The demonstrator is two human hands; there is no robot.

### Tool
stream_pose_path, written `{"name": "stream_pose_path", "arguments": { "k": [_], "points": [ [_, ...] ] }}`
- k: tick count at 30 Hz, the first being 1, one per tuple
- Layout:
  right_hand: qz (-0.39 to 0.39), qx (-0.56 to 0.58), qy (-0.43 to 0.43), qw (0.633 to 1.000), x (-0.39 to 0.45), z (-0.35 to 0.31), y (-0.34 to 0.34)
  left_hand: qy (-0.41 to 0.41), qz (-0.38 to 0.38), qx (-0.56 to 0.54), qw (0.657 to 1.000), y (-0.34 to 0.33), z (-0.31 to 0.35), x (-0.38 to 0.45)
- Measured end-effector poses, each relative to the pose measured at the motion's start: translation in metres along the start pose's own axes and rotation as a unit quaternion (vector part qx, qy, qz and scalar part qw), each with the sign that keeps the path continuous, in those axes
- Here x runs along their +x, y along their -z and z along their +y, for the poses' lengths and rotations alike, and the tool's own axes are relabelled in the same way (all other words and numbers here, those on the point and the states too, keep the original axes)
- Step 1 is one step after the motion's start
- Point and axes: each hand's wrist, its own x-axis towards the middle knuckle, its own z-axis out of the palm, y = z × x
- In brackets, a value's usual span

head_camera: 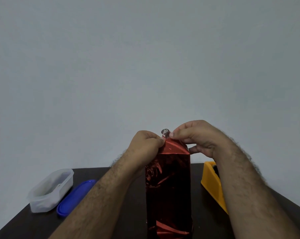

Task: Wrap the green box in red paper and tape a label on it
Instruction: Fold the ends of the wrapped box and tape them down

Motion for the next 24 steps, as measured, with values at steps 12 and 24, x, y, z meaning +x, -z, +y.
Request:
{"name": "stream_pose_path", "arguments": {
  "k": [12, 24],
  "points": [
    [-0.039, 0.028, -0.023, 0.999, 0.003, 0.007, 0.004, -0.029, 0.023, 0.047, 0.998, -0.007, -0.001, 0.000],
    [-0.022, 0.000, -0.011, 1.000, 0.011, 0.013, 0.004, -0.075, 0.056, 0.063, 0.994, -0.012, -0.004, -0.002]
  ]
}}
